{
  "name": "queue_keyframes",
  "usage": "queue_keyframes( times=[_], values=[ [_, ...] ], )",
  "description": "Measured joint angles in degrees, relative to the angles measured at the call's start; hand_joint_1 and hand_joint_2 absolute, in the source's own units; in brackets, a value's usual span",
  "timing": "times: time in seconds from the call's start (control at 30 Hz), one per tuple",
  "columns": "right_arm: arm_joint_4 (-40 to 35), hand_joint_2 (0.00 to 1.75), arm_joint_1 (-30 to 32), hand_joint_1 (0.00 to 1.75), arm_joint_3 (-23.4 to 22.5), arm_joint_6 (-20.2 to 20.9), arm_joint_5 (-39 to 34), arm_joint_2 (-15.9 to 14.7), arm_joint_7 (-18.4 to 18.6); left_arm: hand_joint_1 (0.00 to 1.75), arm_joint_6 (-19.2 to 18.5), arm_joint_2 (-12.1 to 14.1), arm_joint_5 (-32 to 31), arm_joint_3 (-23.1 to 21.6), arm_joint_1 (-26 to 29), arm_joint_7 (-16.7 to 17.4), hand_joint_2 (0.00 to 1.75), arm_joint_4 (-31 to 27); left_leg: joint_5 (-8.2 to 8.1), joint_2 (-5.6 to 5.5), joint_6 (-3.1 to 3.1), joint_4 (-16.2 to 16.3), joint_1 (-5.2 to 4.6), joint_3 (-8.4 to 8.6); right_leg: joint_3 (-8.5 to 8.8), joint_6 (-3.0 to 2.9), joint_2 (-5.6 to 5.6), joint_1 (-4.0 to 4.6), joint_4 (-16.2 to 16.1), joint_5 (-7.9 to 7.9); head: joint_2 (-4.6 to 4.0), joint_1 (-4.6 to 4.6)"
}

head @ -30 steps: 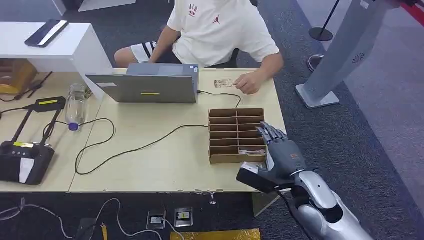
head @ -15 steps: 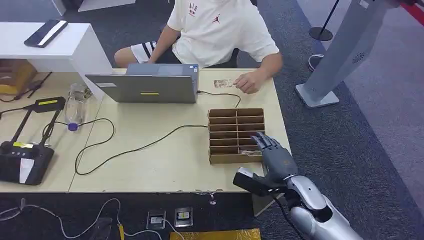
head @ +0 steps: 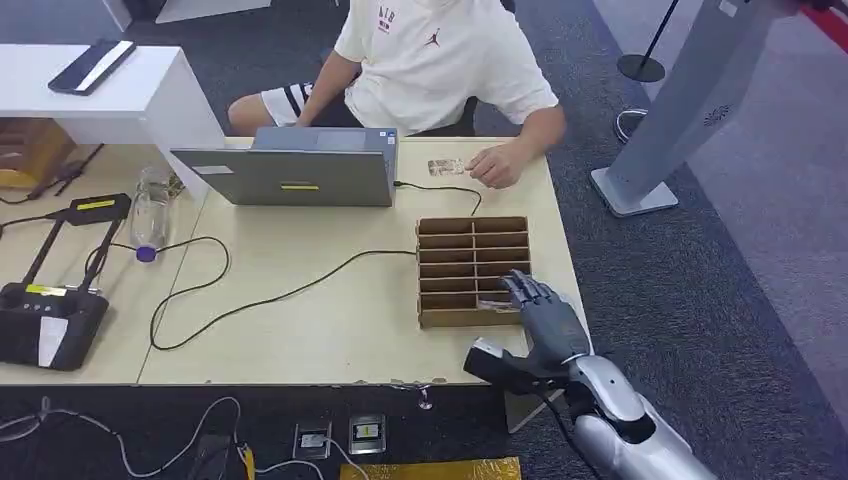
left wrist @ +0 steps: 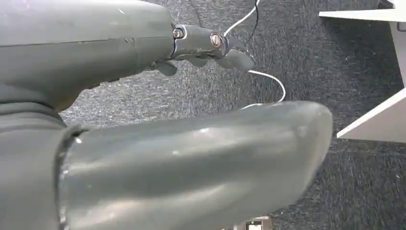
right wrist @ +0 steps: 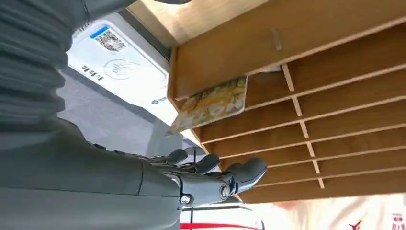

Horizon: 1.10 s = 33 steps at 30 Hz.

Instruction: Pass the card to the sensor for recognition and then transmit it.

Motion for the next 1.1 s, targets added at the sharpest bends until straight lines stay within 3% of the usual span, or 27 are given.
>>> queue_keyframes(
  times=[0.43,1.1],
  values=[
    [3.27,1.75,-1.17,0.0,-0.77,-11.78,2.82,0.48,-3.25,0.0,0.15,-0.57,-0.26,0.0,-0.03,-1.55,0.0,0.0,0.0,0.0,0.0,0.0,0.0,0.0,0.0,0.0,0.0,0.0,0.0,0.0,0.0,0.02],
    [8.17,1.75,-1.84,0.0,-0.37,-9.18,1.66,1.99,-4.37,0.0,-0.15,-0.76,0.33,0.02,-0.59,-1.55,0.0,0.42,0.0,0.0,0.0,0.0,0.0,0.0,0.01,0.0,0.0,0.0,0.0,0.0,0.0,0.0]
  ],
)
